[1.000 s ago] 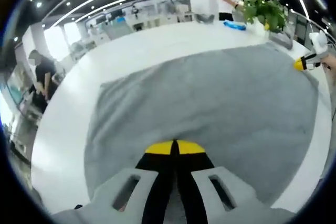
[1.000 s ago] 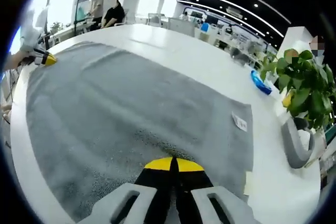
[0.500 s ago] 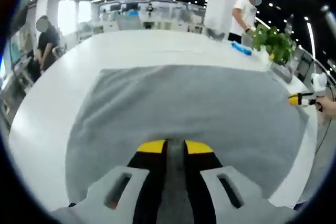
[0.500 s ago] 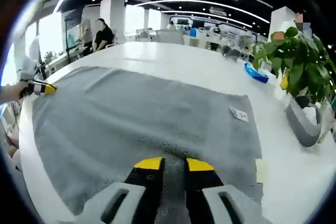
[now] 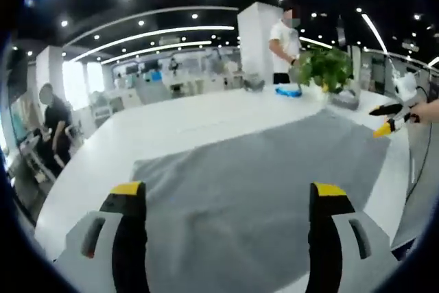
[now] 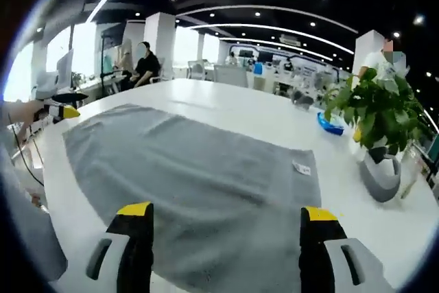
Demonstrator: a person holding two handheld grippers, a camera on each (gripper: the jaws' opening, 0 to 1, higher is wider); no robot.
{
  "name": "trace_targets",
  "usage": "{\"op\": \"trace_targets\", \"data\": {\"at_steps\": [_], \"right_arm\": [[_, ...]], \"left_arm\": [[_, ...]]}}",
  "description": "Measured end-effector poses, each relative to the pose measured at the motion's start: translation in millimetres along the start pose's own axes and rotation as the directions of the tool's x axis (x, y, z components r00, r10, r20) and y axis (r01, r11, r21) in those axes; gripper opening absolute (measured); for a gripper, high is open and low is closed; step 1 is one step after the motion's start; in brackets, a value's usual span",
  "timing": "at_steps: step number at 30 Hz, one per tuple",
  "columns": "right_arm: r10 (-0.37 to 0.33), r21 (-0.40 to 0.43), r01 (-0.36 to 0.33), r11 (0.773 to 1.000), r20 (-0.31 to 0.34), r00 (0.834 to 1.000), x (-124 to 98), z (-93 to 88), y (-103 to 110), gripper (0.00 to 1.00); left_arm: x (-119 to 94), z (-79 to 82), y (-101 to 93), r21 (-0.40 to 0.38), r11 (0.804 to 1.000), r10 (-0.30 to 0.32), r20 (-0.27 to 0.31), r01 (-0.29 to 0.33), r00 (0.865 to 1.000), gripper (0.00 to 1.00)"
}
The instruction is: Open the folded towel by lifting each exposed corner and separating the folded layers until the towel lies flat within the target outline without major curled edges
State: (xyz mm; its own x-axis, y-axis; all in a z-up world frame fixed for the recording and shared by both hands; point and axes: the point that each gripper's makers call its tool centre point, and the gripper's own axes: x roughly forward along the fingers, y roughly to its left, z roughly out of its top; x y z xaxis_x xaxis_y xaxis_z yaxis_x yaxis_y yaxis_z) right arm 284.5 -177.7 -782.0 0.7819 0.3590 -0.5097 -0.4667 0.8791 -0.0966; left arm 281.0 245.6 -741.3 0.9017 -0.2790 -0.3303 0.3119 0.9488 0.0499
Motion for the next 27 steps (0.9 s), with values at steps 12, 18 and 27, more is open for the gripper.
{"op": "trace_targets", "data": {"at_steps": [12,18,27], "right_arm": [[-0.041,0.024,0.04,0.999,0.08,0.996,-73.7,18.9,14.8,1.0],[-0.057,0.0,0.057,0.998,0.12,0.991,-94.9,31.6,18.4,1.0],[-0.056,-0.007,0.058,0.998,0.135,0.989,-100.7,33.3,28.5,0.99]], "left_arm": [[-60.3,15.9,-15.3,-0.025,1.0,0.015,0.037,-0.015,0.999,0.99],[-87.0,27.1,-14.5,-0.04,0.999,0.039,0.065,-0.037,0.997,0.99],[-105.1,30.0,-15.8,-0.027,0.998,0.059,0.078,-0.057,0.995,0.99]]}}
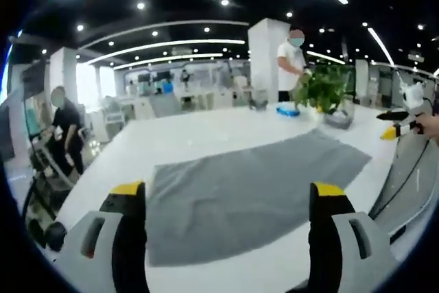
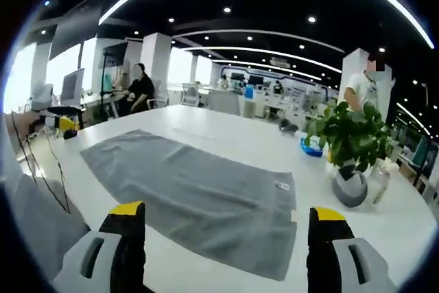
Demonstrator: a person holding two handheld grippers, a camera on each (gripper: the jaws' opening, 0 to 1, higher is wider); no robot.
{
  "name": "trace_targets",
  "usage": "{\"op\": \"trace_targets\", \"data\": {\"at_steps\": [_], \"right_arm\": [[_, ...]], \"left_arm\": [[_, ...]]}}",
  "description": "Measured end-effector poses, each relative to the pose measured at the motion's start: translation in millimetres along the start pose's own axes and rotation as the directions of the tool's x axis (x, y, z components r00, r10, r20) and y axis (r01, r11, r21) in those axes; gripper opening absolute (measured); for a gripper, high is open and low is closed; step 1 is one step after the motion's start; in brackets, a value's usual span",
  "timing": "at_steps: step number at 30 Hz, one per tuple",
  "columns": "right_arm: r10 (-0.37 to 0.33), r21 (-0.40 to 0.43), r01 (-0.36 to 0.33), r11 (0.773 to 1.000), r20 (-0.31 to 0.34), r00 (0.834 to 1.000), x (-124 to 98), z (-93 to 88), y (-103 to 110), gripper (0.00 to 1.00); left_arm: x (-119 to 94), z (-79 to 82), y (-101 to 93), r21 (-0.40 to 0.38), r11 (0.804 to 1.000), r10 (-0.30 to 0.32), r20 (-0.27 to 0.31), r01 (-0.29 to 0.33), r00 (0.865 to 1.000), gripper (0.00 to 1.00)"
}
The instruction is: Open the folded towel by lifting each exposed corner and separating the folded layers until the towel lies flat within the target outline without major curled edges
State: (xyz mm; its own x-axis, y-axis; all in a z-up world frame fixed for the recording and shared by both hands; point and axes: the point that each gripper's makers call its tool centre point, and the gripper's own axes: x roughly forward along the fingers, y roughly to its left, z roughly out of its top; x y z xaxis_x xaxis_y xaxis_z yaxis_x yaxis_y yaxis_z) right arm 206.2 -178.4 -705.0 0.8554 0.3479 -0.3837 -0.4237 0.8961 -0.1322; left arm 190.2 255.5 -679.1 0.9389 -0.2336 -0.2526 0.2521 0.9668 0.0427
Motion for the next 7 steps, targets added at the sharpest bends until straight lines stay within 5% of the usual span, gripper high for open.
{"op": "trace_targets", "data": {"at_steps": [7], "right_arm": [[0.002,-0.014,-0.002,1.0,0.0,1.0,-2.4,0.6,4.7,0.98]], "left_arm": [[-6.7,1.5,4.5,-0.014,1.0,0.021,0.018,-0.021,1.0,0.99]]}}
